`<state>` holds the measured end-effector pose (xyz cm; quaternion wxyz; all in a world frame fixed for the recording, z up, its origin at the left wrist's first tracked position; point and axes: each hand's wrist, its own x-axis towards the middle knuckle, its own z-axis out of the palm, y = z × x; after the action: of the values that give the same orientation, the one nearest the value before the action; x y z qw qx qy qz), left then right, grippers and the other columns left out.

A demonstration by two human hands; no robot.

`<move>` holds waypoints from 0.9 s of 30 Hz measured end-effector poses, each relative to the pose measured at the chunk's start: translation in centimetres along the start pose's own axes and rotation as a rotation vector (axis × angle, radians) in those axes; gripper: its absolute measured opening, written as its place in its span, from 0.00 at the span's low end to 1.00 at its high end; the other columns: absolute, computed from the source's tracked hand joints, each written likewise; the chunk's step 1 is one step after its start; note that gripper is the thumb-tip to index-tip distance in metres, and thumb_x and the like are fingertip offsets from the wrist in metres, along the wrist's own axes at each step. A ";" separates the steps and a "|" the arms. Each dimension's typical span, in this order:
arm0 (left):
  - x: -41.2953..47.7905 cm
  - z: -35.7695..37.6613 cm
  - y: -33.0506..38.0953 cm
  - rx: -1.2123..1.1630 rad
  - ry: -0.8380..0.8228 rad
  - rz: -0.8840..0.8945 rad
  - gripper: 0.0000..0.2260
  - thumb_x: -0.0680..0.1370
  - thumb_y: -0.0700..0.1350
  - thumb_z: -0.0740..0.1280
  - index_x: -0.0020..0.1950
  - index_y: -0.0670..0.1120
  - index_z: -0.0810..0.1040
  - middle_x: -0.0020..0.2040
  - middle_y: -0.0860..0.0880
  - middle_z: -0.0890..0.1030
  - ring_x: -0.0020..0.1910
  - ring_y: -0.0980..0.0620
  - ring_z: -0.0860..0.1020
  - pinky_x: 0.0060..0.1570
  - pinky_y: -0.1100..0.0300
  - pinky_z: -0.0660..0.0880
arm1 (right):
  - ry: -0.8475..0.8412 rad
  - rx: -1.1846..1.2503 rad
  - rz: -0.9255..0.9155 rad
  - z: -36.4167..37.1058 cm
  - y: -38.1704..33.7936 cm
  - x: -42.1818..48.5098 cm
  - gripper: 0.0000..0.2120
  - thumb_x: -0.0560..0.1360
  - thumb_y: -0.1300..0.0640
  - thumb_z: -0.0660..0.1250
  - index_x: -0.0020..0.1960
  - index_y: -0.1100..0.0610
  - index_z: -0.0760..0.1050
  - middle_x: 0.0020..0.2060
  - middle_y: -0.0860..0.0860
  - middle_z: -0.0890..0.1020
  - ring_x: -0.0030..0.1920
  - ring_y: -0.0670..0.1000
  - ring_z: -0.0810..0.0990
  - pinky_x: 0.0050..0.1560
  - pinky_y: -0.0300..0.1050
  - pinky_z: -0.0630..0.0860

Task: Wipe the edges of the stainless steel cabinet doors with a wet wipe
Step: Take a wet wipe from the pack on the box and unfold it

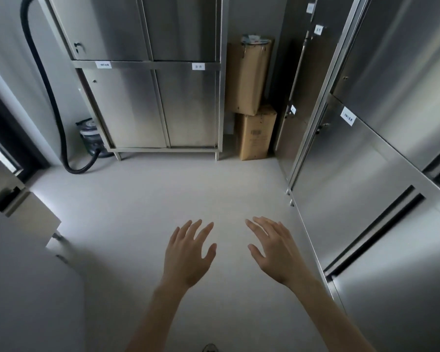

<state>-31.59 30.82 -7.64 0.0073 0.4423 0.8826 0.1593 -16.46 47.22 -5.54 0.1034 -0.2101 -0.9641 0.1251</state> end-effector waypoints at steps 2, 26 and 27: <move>3.7 -0.9 -0.9 0.002 0.022 0.039 0.24 0.81 0.58 0.56 0.77 0.56 0.61 0.76 0.51 0.65 0.76 0.50 0.60 0.75 0.53 0.52 | 0.039 -0.006 0.015 -0.7 0.4 3.4 0.26 0.78 0.51 0.60 0.74 0.50 0.60 0.71 0.49 0.66 0.73 0.48 0.60 0.73 0.51 0.55; 30.9 3.8 -0.9 0.027 0.002 0.087 0.23 0.82 0.56 0.56 0.77 0.56 0.60 0.77 0.51 0.62 0.78 0.48 0.55 0.76 0.54 0.48 | 0.052 0.011 0.018 1.0 14.0 27.4 0.24 0.75 0.53 0.65 0.70 0.54 0.68 0.69 0.51 0.69 0.71 0.51 0.65 0.71 0.55 0.61; 32.7 3.8 -0.3 0.035 0.014 0.087 0.23 0.82 0.56 0.55 0.77 0.56 0.59 0.78 0.51 0.60 0.78 0.49 0.54 0.76 0.54 0.47 | 0.055 0.010 0.014 0.3 15.3 28.9 0.24 0.75 0.53 0.65 0.71 0.53 0.68 0.69 0.51 0.69 0.71 0.51 0.64 0.71 0.55 0.60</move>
<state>-51.12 57.32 -7.14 -0.0135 0.4793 0.8652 0.1471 -36.51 73.07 -5.92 0.1301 -0.2199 -0.9587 0.1248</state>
